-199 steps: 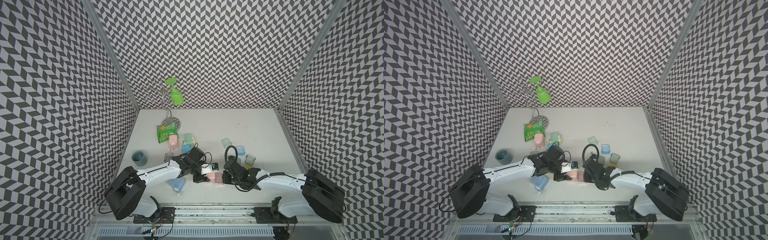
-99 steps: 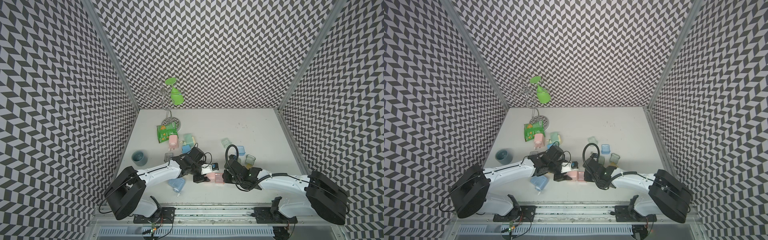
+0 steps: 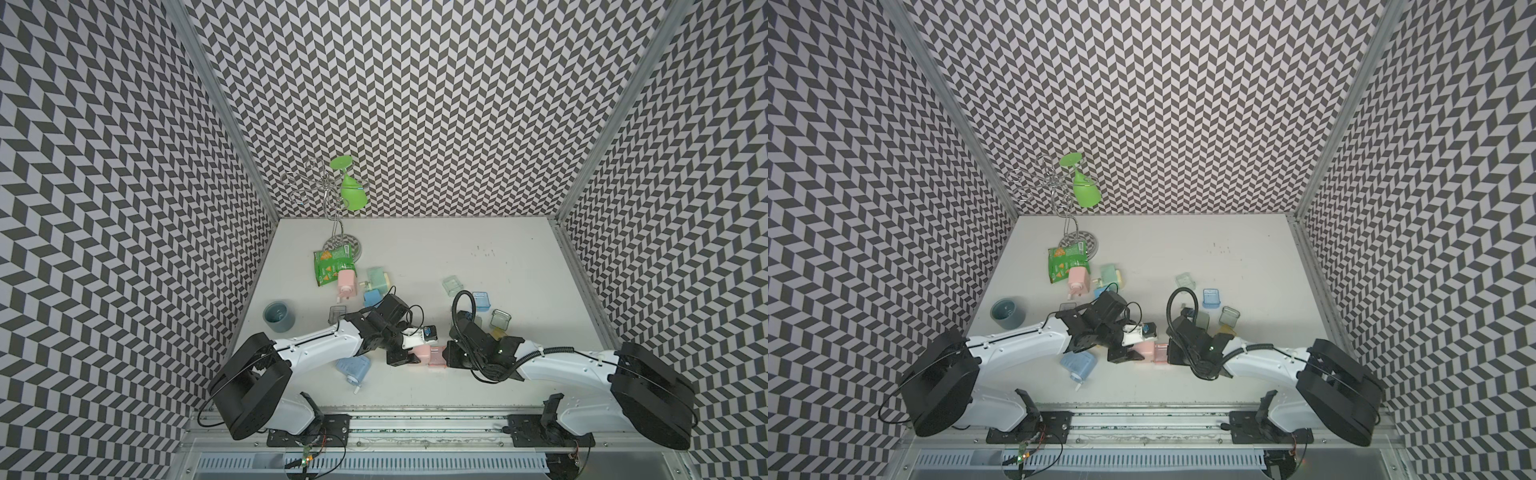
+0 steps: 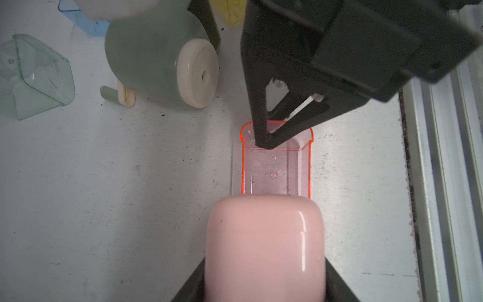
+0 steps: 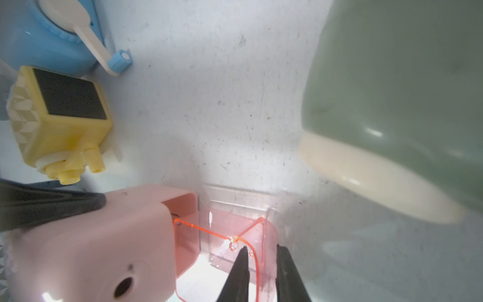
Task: Put the tray back into the pencil sharpener
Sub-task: Close the container of the pencil sharpener.
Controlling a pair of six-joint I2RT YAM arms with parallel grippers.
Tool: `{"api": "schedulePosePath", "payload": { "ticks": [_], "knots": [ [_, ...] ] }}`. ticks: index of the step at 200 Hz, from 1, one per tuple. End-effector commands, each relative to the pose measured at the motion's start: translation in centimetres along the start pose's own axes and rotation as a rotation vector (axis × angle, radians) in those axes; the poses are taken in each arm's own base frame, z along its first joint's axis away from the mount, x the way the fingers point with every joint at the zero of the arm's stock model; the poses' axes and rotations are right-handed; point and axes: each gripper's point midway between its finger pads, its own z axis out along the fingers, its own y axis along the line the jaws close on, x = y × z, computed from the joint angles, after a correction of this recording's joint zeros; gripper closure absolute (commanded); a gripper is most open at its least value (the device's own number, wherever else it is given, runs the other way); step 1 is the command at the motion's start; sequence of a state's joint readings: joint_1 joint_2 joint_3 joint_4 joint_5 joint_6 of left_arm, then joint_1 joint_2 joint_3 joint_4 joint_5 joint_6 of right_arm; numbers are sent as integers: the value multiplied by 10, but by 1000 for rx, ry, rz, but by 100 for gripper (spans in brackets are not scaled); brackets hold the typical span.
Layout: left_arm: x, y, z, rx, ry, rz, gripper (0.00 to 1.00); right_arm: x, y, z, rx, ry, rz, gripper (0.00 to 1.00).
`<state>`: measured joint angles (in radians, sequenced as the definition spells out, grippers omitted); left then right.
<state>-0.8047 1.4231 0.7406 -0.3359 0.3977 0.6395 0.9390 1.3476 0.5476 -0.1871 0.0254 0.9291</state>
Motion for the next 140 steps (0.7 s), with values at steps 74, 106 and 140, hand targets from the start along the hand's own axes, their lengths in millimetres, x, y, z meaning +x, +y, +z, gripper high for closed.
{"api": "schedulePosePath", "payload": {
  "ticks": [74, 106, 140],
  "knots": [
    [-4, -2, 1, 8, -16, 6, 54, -2, 13, 6, -75, -1, 43, 81],
    [-7, -2, -2, 3, -24, 4, 54, -5, -3, 6, 4, -26, 52, 82],
    [-8, -4, -4, 0, -29, 10, 54, -8, -5, 3, 11, -42, 66, 83]
  ]
}}
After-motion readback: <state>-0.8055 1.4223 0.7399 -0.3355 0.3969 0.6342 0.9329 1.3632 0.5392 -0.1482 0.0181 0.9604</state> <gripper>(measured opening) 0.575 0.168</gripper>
